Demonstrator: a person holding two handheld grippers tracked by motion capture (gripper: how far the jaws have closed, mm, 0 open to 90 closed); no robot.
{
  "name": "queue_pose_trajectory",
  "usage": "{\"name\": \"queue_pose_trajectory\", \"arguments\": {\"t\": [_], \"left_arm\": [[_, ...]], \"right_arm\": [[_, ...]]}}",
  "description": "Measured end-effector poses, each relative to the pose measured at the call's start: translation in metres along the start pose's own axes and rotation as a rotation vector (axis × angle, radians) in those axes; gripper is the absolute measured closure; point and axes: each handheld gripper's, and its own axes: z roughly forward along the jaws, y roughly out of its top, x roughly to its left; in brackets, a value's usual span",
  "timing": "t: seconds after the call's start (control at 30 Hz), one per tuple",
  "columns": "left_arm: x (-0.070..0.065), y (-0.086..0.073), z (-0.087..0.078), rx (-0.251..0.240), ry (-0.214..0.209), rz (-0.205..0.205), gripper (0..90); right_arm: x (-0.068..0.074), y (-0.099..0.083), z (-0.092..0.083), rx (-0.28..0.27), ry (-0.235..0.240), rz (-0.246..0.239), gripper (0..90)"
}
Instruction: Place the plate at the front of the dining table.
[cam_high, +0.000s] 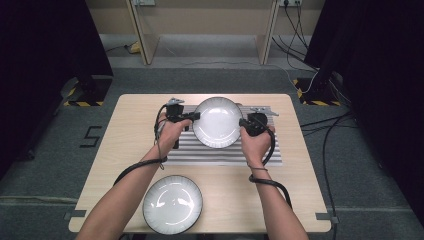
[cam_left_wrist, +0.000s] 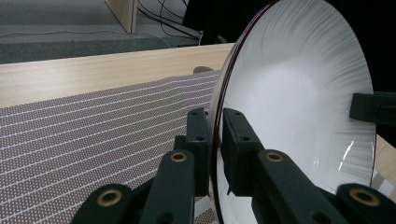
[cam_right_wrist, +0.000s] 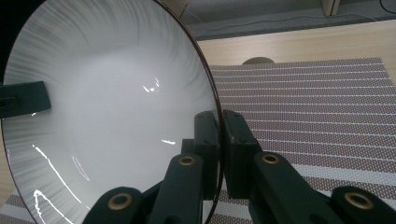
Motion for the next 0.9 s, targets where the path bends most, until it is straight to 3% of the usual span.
{"name": "queue_pose_trajectory", "arguments": {"t": [0.9], "left_arm": [[0.01, -0.006, 0.028, 0.035, 0.008, -0.03, 80.6]], "right_arm": [[-0.012, -0.003, 0.021, 0.035, -0.028, 0.021, 85.6]]}}
